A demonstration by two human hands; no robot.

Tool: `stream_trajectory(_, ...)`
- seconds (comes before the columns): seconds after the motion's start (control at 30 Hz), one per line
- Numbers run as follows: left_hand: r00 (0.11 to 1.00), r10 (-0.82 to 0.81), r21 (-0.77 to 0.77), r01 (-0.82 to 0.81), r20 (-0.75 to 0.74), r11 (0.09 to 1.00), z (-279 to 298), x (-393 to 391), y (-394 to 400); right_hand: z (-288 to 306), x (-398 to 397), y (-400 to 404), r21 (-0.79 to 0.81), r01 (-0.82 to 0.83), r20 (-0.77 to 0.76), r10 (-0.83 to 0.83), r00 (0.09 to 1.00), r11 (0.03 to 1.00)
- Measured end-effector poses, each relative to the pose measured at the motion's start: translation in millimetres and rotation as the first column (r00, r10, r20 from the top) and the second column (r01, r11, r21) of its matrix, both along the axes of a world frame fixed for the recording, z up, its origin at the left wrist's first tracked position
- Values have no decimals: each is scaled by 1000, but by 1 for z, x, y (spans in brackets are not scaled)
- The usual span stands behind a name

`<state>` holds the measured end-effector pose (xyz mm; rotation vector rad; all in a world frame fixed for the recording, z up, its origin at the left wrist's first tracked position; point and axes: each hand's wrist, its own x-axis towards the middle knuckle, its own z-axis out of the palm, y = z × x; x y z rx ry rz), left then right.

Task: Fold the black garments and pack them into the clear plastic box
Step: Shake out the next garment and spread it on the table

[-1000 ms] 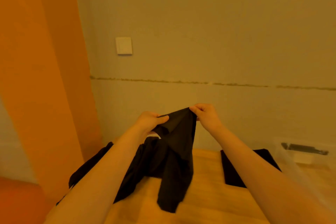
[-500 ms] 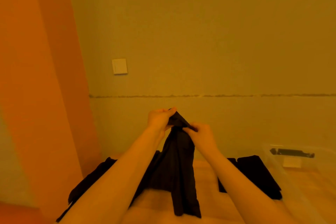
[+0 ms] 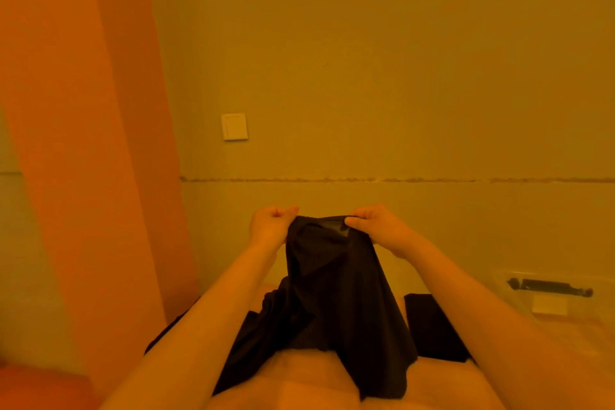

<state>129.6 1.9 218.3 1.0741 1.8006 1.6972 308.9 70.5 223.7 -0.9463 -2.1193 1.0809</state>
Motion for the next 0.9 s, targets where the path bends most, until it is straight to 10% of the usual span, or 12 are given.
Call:
stream_trajectory(0.2,916,-267,-189,217,-298,958,-4,19,-1,14,-21,-1,92,-27,-75,34,997,995)
stream_trajectory(0.47,897,-422,-233,385,-134,893,-23,11,3,15,-6,12,-61,-56,-156,46,987,997)
stream_trajectory(0.7,922,-385,27,385,28,923,4,-17,7,24,22,26,172,37,89,-52,995,984)
stream_trajectory(0.9,911,-402,-3,403,-94,915,46,4,10,13,-14,-5,97,-55,-141,68,988,994)
